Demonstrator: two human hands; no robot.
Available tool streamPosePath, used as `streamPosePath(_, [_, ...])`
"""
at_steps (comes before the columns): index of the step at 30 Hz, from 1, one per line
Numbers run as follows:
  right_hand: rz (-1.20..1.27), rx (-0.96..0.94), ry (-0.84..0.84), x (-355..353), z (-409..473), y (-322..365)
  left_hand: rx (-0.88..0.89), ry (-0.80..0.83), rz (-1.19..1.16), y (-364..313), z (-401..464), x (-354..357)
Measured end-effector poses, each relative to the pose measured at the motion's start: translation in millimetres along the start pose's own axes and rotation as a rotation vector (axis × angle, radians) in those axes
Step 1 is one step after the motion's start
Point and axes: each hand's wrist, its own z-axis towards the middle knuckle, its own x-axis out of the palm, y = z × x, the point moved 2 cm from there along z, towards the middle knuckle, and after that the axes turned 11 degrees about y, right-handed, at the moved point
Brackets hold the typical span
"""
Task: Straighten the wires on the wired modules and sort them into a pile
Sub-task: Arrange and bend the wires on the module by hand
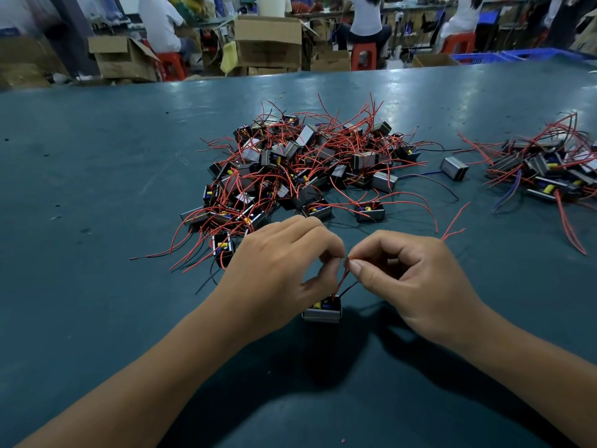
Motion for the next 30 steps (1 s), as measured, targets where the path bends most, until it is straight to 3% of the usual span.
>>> streamPosePath(7, [0.03,0.01,-0.01,-1,0,0,-0.101,0.039,-0.154,6,-1,-2])
streamPosePath(12, [-0.054,-0.054,0.002,-1,-1,2,-0.338,0.211,-0.682,7,-1,5])
streamPosePath(17, [-0.152,-0.124,-0.006,-1,0,6,-0.401,0.255,-0.904,8,-1,7])
streamPosePath(24, [-0.162,-0.143,-0.015,-3,0,8,-0.354,0.23,-0.901,7,0,7])
streamPosePath(30, [-0.169,-0.13,-0.014,-2,0,8,-0.249,0.135,-0.584,4,0,0])
